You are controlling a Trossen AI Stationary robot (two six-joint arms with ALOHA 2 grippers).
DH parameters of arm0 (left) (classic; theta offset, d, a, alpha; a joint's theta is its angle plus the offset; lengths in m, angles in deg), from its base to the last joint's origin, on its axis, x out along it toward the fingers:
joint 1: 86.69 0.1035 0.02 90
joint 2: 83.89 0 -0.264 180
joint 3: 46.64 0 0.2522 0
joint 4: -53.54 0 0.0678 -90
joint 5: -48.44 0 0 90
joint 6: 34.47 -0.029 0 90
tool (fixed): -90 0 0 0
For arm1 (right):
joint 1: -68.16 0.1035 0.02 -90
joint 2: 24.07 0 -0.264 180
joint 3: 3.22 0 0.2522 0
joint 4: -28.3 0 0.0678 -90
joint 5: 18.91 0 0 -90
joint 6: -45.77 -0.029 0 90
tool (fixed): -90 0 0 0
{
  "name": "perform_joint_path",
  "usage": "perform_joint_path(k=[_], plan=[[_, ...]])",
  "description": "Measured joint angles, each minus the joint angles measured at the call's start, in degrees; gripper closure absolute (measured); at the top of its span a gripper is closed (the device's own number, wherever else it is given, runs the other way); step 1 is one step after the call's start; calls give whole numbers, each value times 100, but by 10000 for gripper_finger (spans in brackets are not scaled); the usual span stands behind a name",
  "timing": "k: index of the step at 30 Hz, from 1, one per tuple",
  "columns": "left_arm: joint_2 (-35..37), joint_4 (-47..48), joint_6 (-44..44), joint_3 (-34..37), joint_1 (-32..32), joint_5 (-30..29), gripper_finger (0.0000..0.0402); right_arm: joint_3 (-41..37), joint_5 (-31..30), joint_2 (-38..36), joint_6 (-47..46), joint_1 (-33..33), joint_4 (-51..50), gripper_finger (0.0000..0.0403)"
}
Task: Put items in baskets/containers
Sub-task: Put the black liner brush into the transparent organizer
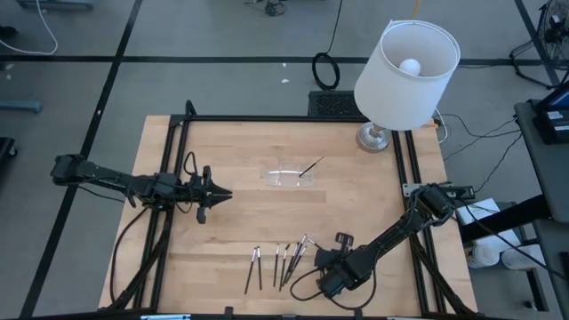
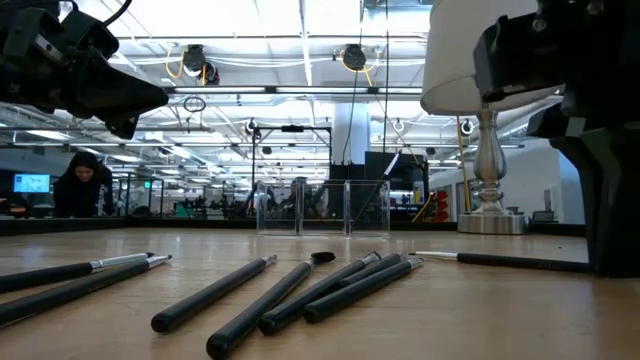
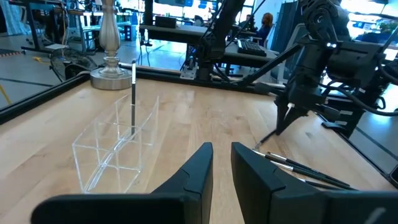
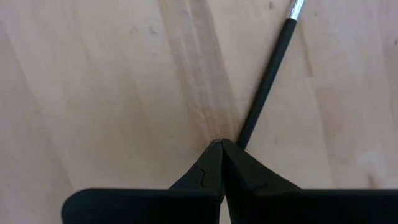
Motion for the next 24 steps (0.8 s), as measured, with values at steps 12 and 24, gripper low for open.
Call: perform_joint_path(k=[12, 24], plan=[[0, 2, 79, 0, 0, 116, 337, 0, -101, -5, 166, -41, -210, 403], [0, 2, 92, 0, 0, 146, 337, 0, -364, -5, 324, -156, -429, 403]])
